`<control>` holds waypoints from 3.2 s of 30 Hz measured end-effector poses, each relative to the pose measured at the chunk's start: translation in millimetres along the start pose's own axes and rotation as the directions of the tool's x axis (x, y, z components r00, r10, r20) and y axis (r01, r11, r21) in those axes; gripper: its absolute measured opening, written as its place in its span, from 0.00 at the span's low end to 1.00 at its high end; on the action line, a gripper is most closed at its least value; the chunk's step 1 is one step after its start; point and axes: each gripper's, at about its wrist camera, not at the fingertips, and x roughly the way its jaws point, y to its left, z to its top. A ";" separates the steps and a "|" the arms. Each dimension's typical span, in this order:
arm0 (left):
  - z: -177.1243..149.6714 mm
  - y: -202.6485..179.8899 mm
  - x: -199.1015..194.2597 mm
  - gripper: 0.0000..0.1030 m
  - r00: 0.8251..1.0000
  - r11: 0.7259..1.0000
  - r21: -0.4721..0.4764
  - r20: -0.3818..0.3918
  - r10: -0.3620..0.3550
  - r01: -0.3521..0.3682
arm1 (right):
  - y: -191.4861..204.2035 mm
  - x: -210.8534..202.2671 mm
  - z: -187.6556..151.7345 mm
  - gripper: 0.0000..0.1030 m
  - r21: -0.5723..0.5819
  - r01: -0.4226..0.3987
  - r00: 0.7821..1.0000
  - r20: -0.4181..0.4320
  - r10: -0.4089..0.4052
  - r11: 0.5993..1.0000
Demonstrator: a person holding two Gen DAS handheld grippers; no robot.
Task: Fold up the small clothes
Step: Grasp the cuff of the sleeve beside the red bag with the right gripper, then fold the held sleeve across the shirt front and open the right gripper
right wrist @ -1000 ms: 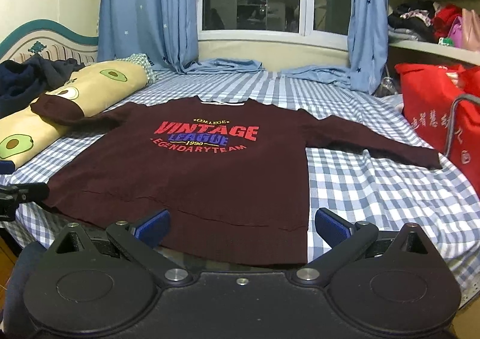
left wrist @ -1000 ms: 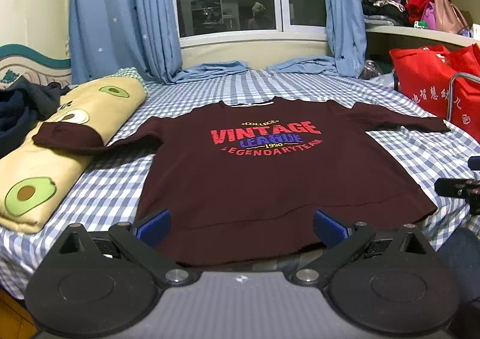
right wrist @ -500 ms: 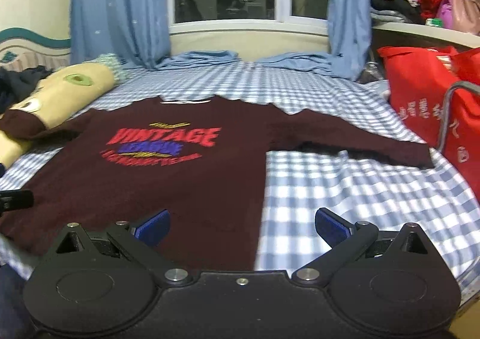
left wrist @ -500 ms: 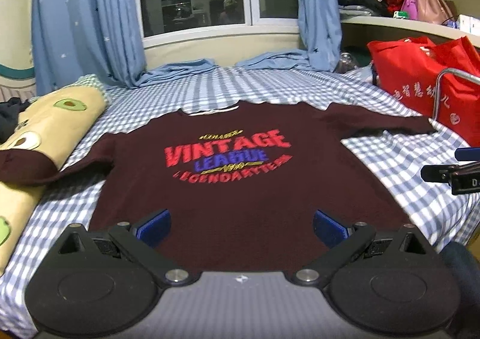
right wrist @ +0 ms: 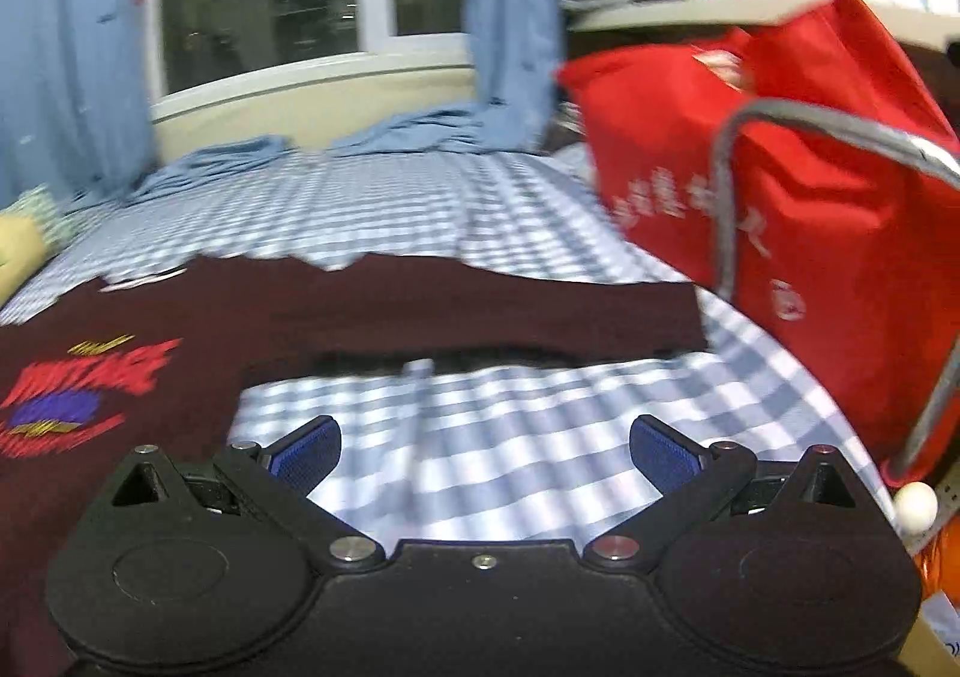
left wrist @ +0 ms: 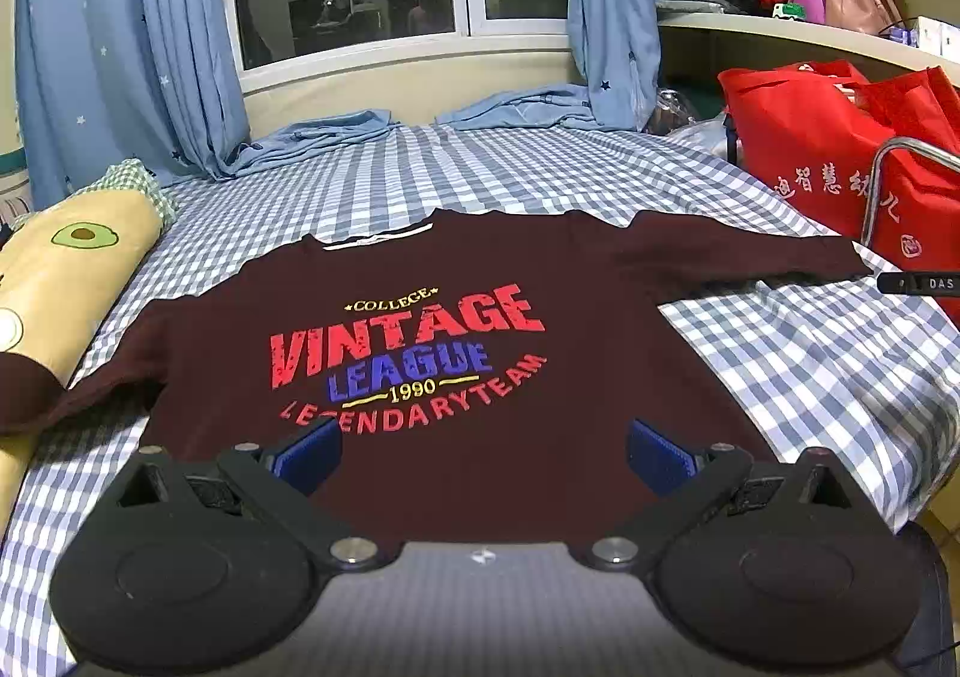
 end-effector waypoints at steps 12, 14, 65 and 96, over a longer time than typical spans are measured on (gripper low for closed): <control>15.4 11.3 19.2 0.99 0.996 0.997 -0.001 -0.039 0.080 -0.080 | -97.2 111.8 18.5 0.95 0.232 0.085 0.994 -0.081 -0.068 0.969; 15.1 16.5 24.3 0.99 0.995 0.995 -0.021 -0.049 0.092 -0.094 | -107.5 129.8 18.7 0.92 0.275 0.084 0.993 -0.105 -0.057 0.958; -49.1 233.2 -64.3 0.99 0.918 0.892 -0.239 0.001 0.396 -0.384 | 468.9 244.4 89.0 0.07 -0.459 -0.262 0.965 -0.118 0.234 0.849; -52.1 236.5 -49.8 0.99 0.937 0.899 -0.272 -0.040 0.346 -0.344 | 391.9 140.4 78.3 0.74 -0.449 -0.460 0.886 -0.173 0.430 0.766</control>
